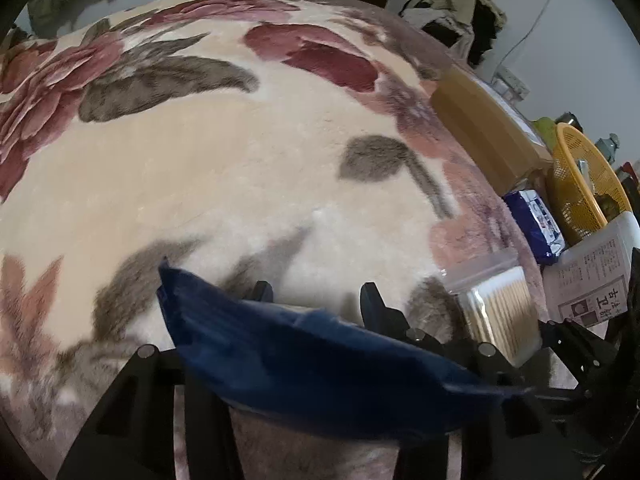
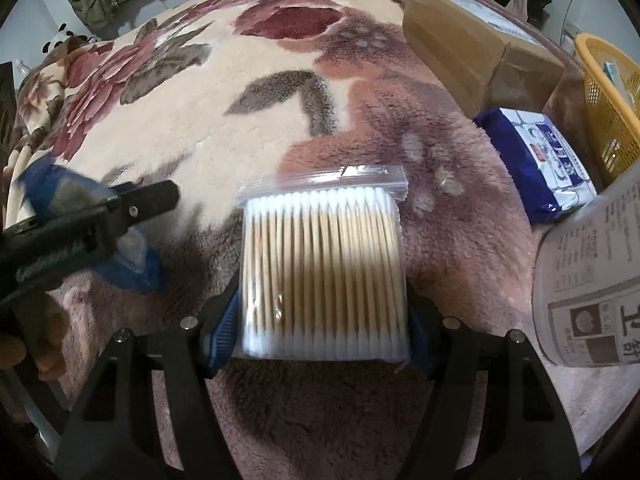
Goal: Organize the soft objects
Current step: 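Grasp the blue alcohol wipes packet with the left tool while the right tool grasps the cotton swab packet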
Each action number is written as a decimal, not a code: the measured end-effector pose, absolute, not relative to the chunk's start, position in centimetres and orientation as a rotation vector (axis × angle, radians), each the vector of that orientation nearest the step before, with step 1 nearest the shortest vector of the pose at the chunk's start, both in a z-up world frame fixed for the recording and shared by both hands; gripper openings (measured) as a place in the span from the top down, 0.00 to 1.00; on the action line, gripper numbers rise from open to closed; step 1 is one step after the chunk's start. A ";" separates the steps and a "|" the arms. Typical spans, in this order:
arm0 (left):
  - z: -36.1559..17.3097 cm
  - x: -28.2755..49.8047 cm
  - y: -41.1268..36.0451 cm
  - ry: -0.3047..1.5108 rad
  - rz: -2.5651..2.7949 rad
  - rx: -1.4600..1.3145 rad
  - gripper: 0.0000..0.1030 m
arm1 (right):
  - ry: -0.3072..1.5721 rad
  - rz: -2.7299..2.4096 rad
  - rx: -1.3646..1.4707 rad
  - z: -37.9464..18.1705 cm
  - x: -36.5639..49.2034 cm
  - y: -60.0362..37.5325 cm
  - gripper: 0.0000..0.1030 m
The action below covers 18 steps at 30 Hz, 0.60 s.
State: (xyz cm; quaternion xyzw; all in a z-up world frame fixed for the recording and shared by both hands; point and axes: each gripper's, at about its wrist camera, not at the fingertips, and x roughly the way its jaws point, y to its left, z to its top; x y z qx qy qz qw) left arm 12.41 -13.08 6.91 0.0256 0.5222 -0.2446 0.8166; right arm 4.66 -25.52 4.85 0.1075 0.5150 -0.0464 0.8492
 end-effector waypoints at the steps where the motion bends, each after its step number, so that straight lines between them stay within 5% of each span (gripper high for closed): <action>1: 7.2 12.2 -12.8 1.118 -0.525 0.053 0.56 | 1.080 -0.093 0.231 5.0 4.4 -25.5 0.32; 14: 9.6 6.0 -7.5 1.244 -0.459 0.216 0.51 | 1.069 -0.003 0.261 7.6 1.4 -22.7 0.32; 18: 7.2 5.7 -6.0 1.254 -0.454 0.090 0.07 | 1.115 -0.002 0.217 6.0 1.4 -21.5 0.31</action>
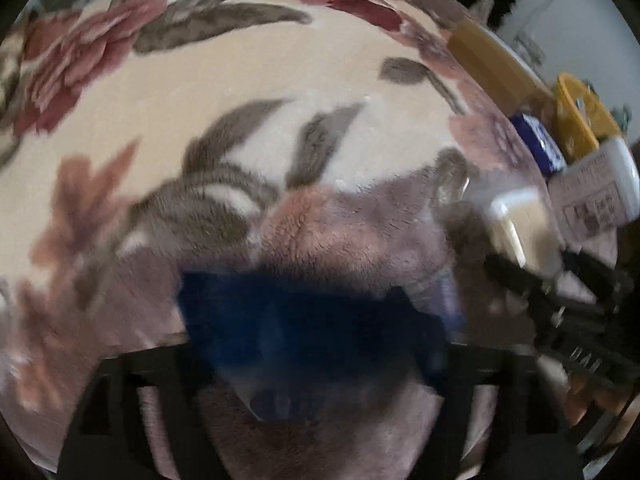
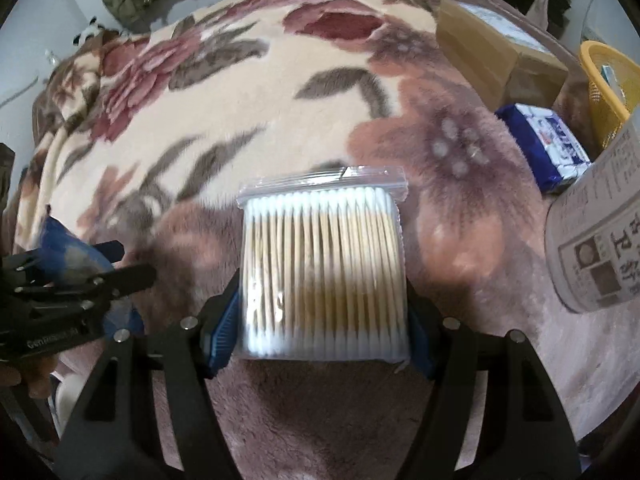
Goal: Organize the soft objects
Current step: 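Grasp the blue alcohol wipes packet with the left tool while the right tool grasps the cotton swab packet, then carry wipes packet and cotton swab packet toward the orange basket with both tools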
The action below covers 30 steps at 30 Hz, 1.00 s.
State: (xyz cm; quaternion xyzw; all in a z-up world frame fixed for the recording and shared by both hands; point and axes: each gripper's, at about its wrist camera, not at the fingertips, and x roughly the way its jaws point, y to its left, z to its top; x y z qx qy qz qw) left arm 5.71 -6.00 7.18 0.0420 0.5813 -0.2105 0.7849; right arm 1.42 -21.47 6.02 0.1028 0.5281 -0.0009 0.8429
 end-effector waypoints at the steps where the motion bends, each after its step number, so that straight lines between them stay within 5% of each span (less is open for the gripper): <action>1: 7.2 5.7 -5.7 1.235 -0.466 0.061 0.01 | 1.125 0.003 0.223 5.7 1.4 -21.5 0.31; 6: 8.6 5.3 -4.4 1.138 -0.448 0.028 0.01 | 1.132 0.002 0.233 5.3 1.2 -21.5 0.31; 18: 4.8 7.3 -5.9 1.234 -0.324 0.041 0.02 | 1.170 -0.036 0.115 3.0 2.3 -19.7 0.21; 21: 4.6 7.2 -5.7 1.222 -0.263 0.054 0.19 | 1.178 -0.050 0.137 2.8 2.1 -20.1 0.24; 24: 4.9 6.9 -5.6 1.226 -0.281 0.057 0.57 | 1.186 -0.058 0.116 2.9 2.0 -20.1 0.31; 30: 7.0 5.4 -5.7 1.187 -0.330 0.076 0.57 | 1.130 -0.038 0.214 4.4 0.7 -21.6 0.34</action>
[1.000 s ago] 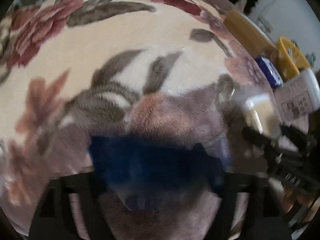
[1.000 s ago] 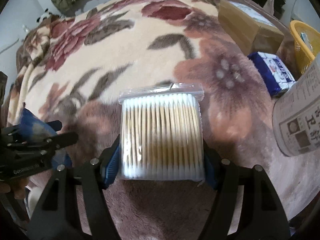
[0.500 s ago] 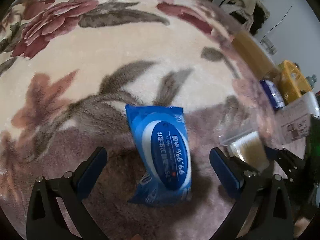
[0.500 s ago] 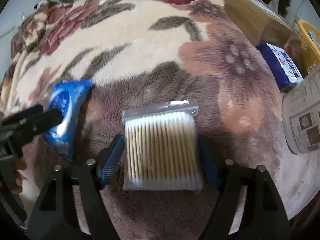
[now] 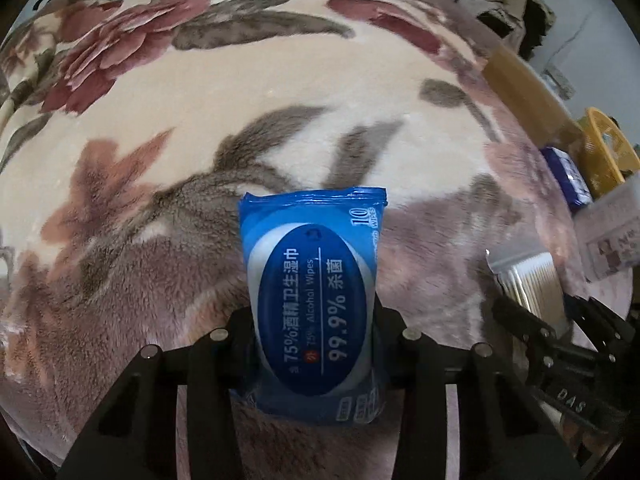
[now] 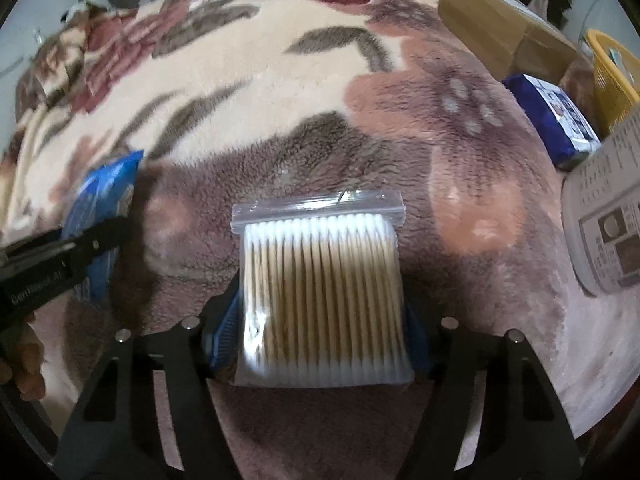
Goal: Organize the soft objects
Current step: 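Carry wipes packet and cotton swab packet toward the orange basket with both tools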
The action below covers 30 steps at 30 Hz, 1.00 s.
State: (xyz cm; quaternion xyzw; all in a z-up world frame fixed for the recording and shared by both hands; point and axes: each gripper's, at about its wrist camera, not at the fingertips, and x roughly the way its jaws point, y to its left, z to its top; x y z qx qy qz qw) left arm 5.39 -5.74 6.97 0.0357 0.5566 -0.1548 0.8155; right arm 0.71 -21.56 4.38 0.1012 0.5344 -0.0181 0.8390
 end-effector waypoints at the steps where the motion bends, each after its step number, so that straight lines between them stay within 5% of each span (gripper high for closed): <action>1: 7.2 5.1 -6.0 1.183 -0.340 0.080 0.57 | 1.125 -0.039 0.220 4.6 0.5 -21.8 0.34; 30: 11.4 1.2 -15.1 1.125 -0.481 0.161 0.57 | 1.046 -0.153 0.245 10.0 -4.4 -27.5 0.34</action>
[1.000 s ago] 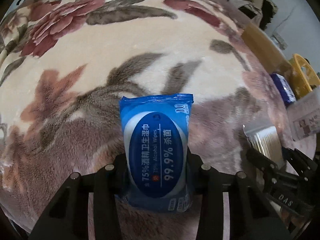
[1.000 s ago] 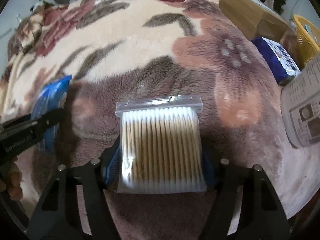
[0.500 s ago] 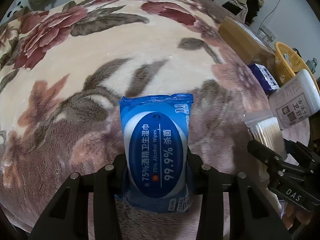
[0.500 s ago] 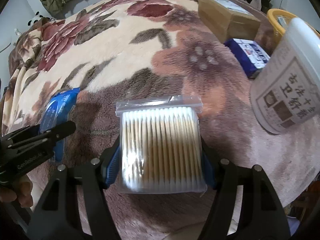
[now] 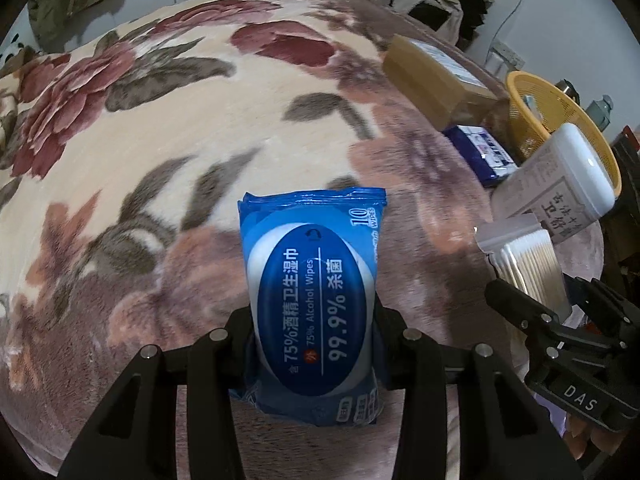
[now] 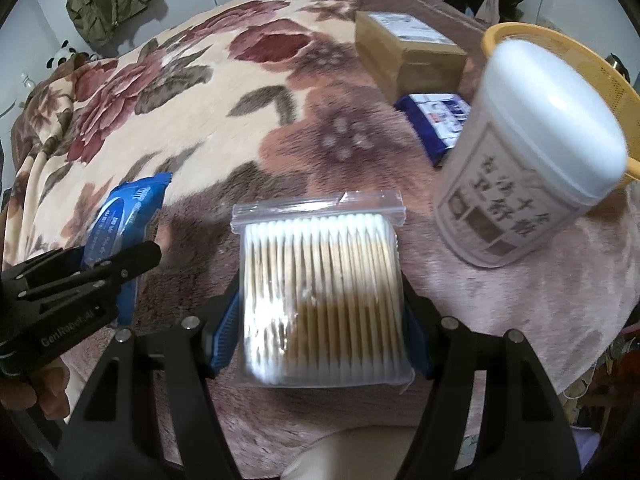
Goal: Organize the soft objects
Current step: 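Carry wipes packet and cotton swab packet toward the orange basket with both tools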
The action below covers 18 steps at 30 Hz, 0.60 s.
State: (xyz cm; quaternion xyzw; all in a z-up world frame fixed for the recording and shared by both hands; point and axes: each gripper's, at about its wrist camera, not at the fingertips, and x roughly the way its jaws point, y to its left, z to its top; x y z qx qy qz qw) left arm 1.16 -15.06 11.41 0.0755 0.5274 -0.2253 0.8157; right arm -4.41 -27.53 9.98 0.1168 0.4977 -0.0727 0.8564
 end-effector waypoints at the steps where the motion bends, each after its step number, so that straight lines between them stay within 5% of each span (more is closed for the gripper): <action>1: 11.5 1.1 -15.4 1.124 -0.486 0.163 0.57 | 1.044 -0.157 0.246 10.1 -4.5 -27.8 0.34; 18: 12.3 -0.5 -20.5 1.115 -0.565 0.201 0.57 | 1.013 -0.198 0.259 11.8 -6.3 -31.3 0.33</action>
